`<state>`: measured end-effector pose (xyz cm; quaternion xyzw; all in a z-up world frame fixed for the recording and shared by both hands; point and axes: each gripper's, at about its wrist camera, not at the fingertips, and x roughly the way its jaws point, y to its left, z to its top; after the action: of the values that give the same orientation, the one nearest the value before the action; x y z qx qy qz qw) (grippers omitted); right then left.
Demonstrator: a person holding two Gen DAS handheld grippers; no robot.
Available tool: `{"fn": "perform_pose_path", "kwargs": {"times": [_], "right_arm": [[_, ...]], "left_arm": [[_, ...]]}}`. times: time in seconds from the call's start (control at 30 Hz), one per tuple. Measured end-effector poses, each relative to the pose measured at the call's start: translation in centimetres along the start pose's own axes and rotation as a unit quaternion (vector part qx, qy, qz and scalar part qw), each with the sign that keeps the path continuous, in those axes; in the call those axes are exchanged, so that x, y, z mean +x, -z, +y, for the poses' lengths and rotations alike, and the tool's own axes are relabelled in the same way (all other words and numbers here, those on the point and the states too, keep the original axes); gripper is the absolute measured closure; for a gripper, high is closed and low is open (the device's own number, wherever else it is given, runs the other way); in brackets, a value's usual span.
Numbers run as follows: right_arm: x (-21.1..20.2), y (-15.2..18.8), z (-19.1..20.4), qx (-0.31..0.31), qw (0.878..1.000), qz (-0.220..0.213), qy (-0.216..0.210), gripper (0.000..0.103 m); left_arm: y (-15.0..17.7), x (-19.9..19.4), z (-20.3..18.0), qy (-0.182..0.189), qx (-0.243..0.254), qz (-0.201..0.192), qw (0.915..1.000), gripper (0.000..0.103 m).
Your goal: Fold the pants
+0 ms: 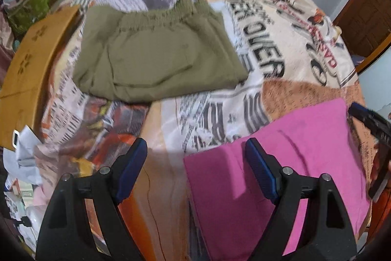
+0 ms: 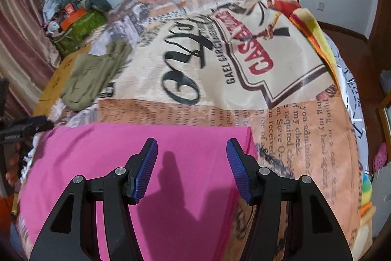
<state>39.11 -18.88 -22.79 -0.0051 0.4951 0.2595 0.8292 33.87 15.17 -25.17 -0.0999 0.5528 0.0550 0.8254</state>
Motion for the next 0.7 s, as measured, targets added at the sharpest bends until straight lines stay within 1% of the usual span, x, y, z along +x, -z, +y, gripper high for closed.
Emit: {"fn": "perform_pose_path", "kwargs": {"times": [0.17, 0.27, 0.33, 0.43, 0.47, 0.5, 0.53, 0.57, 0.63, 0.7], "right_arm": [[1.9, 0.1, -1.2, 0.015, 1.0, 0.016, -0.008, 0.048], [2.7, 0.5, -1.7, 0.013, 1.0, 0.025, -0.001, 0.048], [2.8, 0.8, -1.9, 0.012, 1.0, 0.021, 0.001, 0.048], [3.0, 0.9, -2.2, 0.015, 1.0, 0.025, -0.009, 0.049], [3.1, 0.9, -2.1, 0.01, 1.0, 0.026, -0.01, 0.054], [3.2, 0.9, -1.8, -0.001, 1.0, 0.029, 0.0, 0.062], [3.4, 0.8, -1.6, -0.011, 0.999, 0.031, 0.011, 0.066], [3.5, 0.9, -1.3, -0.019, 0.999, 0.035, 0.018, 0.072], [3.6, 0.9, -1.0, -0.03, 0.998, 0.039, 0.028, 0.075], [3.6, 0.9, -1.0, -0.033, 0.998, 0.04, 0.037, 0.08]], "left_arm": [[1.1, 1.0, 0.4, 0.014, -0.017, 0.0, 0.9998, 0.02], [1.4, 1.2, 0.7, 0.024, -0.034, 0.007, 0.9991, 0.02], [1.6, 1.1, 0.8, 0.034, -0.036, 0.012, 0.9987, 0.023], [1.9, 1.0, 0.9, 0.05, -0.04, 0.021, 0.9977, 0.03], [1.9, 1.0, 0.8, 0.055, -0.041, 0.023, 0.9974, 0.033], [1.9, 1.0, 0.8, 0.056, -0.04, 0.023, 0.9974, 0.036], [1.9, 0.9, 0.6, 0.053, -0.036, 0.02, 0.9978, 0.037], [2.0, 0.8, 0.2, 0.044, -0.026, 0.016, 0.9986, 0.037], [2.1, 0.6, -0.5, 0.021, -0.004, 0.003, 0.9998, 0.037], [2.4, 0.4, -1.3, -0.014, 0.025, -0.015, 0.9995, 0.037]]}}
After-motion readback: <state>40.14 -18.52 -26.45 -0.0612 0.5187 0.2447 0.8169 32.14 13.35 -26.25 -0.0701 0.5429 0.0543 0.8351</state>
